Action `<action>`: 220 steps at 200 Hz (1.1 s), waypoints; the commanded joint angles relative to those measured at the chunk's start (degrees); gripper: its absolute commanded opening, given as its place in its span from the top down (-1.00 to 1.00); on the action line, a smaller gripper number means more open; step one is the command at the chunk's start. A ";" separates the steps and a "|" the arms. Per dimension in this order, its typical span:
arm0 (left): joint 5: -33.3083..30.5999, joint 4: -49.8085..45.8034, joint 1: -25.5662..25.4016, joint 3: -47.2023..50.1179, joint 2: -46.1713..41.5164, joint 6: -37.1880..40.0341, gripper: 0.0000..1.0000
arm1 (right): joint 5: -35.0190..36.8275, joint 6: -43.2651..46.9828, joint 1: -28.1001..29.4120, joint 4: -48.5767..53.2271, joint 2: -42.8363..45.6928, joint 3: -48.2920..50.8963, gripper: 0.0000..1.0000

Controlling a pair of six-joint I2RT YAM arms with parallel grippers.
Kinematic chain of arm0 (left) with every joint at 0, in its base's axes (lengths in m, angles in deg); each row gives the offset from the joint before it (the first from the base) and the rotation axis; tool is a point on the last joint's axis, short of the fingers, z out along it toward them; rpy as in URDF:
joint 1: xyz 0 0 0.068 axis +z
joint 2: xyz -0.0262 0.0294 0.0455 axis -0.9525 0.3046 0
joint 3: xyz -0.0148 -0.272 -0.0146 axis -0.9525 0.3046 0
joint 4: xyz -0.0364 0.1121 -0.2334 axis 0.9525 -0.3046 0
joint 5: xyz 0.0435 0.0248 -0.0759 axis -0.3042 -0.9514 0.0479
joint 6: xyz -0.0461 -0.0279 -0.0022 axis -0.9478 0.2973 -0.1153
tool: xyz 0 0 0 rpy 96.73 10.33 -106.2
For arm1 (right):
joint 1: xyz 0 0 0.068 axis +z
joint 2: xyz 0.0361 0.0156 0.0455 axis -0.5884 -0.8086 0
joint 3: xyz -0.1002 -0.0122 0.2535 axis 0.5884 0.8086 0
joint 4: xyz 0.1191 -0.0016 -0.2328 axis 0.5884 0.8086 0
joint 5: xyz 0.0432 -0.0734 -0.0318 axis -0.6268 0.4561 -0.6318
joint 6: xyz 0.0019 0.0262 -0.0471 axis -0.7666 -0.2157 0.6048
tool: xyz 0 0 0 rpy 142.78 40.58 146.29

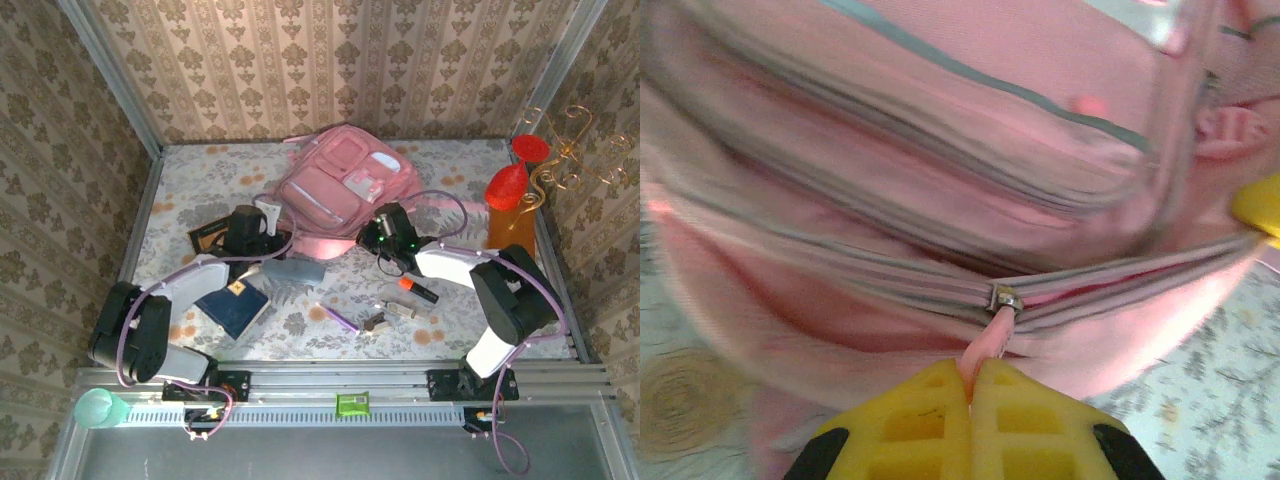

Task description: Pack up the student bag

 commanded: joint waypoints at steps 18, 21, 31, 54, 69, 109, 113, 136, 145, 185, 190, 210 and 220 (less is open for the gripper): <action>-7.94 -2.43 4.72 0.81 -1.27 2.35 1.00 | 7.25 9.33 -3.16 0.12 3.63 2.98 1.00; -8.11 -2.45 4.83 0.89 -1.22 2.36 1.00 | 6.57 9.76 -3.51 -0.22 3.68 3.20 1.00; -8.58 -2.42 5.35 1.00 -0.98 2.52 1.00 | 4.66 11.09 -4.63 -1.44 3.93 3.63 1.00; -8.59 -2.56 5.95 0.68 -0.04 3.07 1.00 | -1.03 15.95 -7.72 0.10 3.29 1.81 1.00; -5.05 -2.32 5.79 0.27 0.08 2.88 1.00 | -3.01 18.24 -9.74 4.23 2.37 -0.96 1.00; 7.87 3.58 1.00 0.96 -1.92 2.99 0.71 | -5.52 17.04 -10.01 3.51 2.22 -1.64 1.00; 8.38 3.46 0.53 0.70 -1.79 3.40 0.60 | -5.64 16.85 -10.01 3.31 2.04 -1.62 1.00; 8.32 0.68 -2.74 -1.70 0.09 5.72 0.22 | -5.37 16.48 -10.02 3.31 1.43 -1.90 1.00; 6.08 -1.65 -4.25 -3.08 0.95 7.22 0.15 | -5.31 16.36 -9.97 3.31 1.32 -1.91 1.00; -0.72 -8.25 -7.91 -8.40 6.41 10.02 0.05 | -5.20 15.96 -10.02 3.01 1.23 -1.99 1.00; -1.10 -8.86 -8.24 -9.01 7.18 10.35 0.05 | -5.25 15.96 -10.03 3.04 1.22 -1.99 1.00; -1.28 -10.26 -8.99 -11.25 9.77 11.07 0.05 | -5.12 15.67 -9.99 2.87 0.90 -2.08 1.00; -1.30 -10.69 -9.33 -12.19 10.90 11.14 0.05 | -5.18 15.53 -9.95 2.77 0.61 -2.13 1.00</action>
